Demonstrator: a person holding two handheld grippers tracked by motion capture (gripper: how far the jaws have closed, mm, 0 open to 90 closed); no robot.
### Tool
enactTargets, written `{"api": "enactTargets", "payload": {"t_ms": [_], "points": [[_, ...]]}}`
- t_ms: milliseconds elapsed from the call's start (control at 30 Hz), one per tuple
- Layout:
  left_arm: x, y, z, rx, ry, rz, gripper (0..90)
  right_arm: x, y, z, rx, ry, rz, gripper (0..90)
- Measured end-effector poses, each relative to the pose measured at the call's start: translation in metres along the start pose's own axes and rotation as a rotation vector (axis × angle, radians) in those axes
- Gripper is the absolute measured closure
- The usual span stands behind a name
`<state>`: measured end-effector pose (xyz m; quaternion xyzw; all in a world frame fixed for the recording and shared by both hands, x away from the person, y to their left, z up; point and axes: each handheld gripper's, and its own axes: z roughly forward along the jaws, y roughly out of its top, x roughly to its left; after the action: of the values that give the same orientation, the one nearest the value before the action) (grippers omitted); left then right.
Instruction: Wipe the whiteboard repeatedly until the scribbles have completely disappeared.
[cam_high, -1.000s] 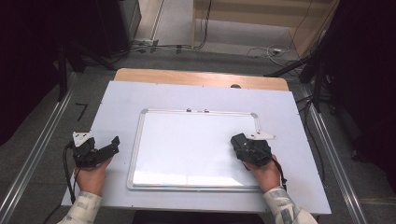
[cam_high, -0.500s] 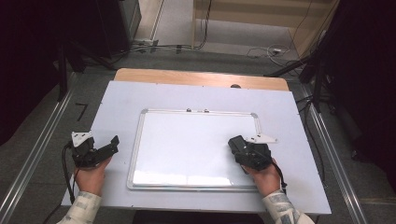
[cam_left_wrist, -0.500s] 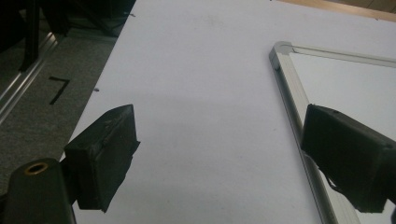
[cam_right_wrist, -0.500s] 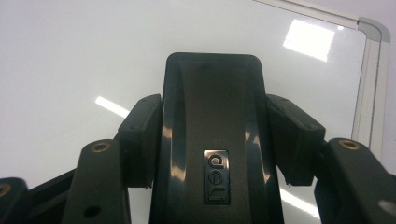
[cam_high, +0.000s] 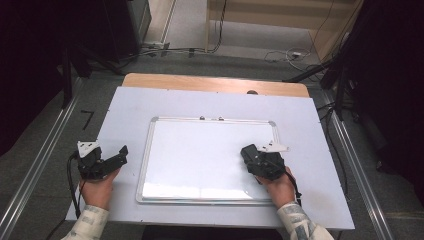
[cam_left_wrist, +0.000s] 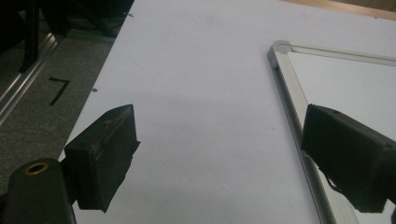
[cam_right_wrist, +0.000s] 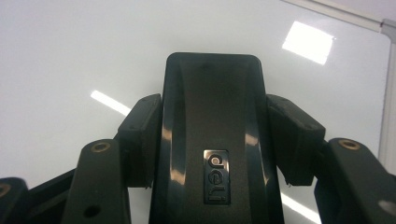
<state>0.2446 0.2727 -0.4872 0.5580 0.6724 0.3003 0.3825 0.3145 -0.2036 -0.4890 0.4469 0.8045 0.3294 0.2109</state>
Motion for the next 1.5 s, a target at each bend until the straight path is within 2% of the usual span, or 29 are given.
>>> {"api": "enactTargets", "payload": {"t_ms": [233, 533, 600, 667, 733, 867, 1033, 1233, 1500], "points": [[0.000, 0.000, 0.001, 0.002, 0.000, 0.003, 11.4, -0.016, 0.010, 0.011, -0.006, -0.045, 0.049, 39.3], [0.001, 0.000, 0.000, -0.002, 0.000, -0.003, 11.4, -0.041, 0.015, 0.017, -0.013, -0.126, 0.132, 39.2], [0.002, 0.000, 0.000, -0.002, 0.002, -0.004, 11.4, -0.046, 0.015, 0.016, -0.017, -0.126, 0.171, 39.2], [0.002, 0.000, 0.000, 0.000, 0.003, -0.006, 11.4, -0.046, 0.015, 0.015, -0.022, -0.133, 0.175, 39.2], [0.002, 0.000, 0.000, 0.001, 0.004, -0.006, 11.4, -0.046, 0.017, 0.009, -0.047, -0.130, 0.178, 39.2], [0.002, 0.000, 0.001, 0.003, 0.005, -0.004, 11.4, -0.053, 0.027, -0.015, -0.111, -0.116, 0.199, 39.2], [0.001, -0.001, 0.001, 0.002, 0.006, -0.002, 11.4, -0.058, 0.026, -0.037, -0.138, -0.123, 0.214, 39.2], [0.002, -0.001, 0.002, 0.006, 0.006, -0.002, 11.4, -0.065, 0.025, -0.044, -0.148, -0.137, 0.234, 39.1], [0.002, -0.001, 0.001, 0.002, 0.006, -0.005, 11.4, -0.062, 0.027, -0.045, -0.153, -0.131, 0.227, 39.1]]}}
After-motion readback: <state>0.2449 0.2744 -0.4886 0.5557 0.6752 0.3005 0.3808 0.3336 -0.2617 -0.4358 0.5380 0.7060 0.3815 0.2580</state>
